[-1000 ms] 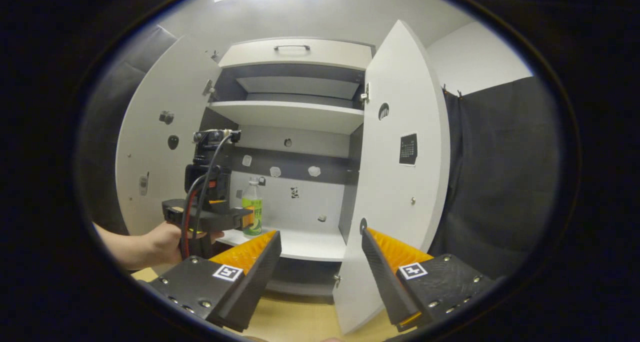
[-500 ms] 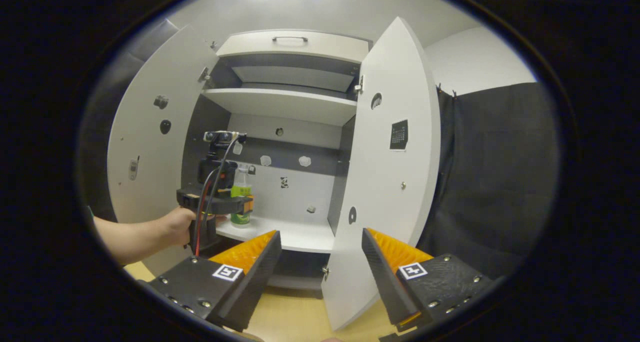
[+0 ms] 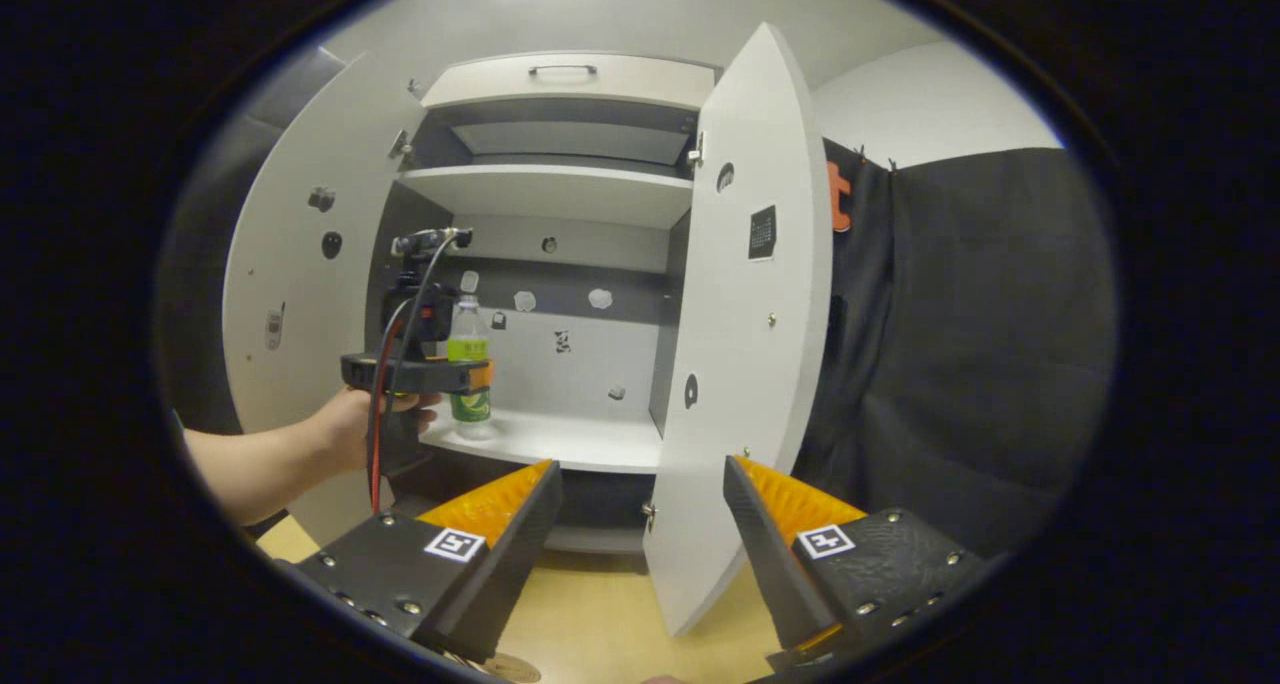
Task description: Grasp the bottle in the cabinet with the left hand and place it on the coaster, then close the right door with the right hand and the left door with the left hand.
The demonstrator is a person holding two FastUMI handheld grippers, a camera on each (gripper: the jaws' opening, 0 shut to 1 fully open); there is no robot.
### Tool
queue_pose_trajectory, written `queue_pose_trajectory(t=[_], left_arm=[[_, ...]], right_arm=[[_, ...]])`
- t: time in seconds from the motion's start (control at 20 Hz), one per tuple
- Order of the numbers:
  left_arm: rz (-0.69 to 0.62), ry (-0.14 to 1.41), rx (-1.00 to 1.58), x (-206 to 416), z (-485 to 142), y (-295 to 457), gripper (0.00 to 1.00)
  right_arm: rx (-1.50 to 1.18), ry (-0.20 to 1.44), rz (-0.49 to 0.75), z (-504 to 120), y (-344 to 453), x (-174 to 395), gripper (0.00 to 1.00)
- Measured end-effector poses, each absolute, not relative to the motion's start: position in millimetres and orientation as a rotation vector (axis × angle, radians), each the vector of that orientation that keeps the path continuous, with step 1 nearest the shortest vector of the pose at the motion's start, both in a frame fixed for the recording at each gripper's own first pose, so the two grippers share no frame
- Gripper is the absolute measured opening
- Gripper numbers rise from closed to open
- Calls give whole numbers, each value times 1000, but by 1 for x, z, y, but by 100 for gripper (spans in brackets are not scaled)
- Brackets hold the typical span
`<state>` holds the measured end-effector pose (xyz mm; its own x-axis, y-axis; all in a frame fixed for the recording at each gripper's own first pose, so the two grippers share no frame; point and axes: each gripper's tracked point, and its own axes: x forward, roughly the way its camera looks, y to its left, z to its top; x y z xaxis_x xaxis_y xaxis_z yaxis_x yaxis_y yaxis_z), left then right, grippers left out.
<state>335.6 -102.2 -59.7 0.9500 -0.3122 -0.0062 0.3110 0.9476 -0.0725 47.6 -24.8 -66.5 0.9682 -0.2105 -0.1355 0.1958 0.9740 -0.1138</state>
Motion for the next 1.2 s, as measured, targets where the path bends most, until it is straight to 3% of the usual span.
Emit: queue_pose_trajectory(t=[0.6, 1.2], left_arm=[[-361, -19, -76, 154, -41, -77, 79], [-380, 40, -108, 39, -128, -90, 80]], right_arm=[[-50, 95, -110, -45, -23, -13, 98], [-9, 112, -124, -56, -39, -40, 98]])
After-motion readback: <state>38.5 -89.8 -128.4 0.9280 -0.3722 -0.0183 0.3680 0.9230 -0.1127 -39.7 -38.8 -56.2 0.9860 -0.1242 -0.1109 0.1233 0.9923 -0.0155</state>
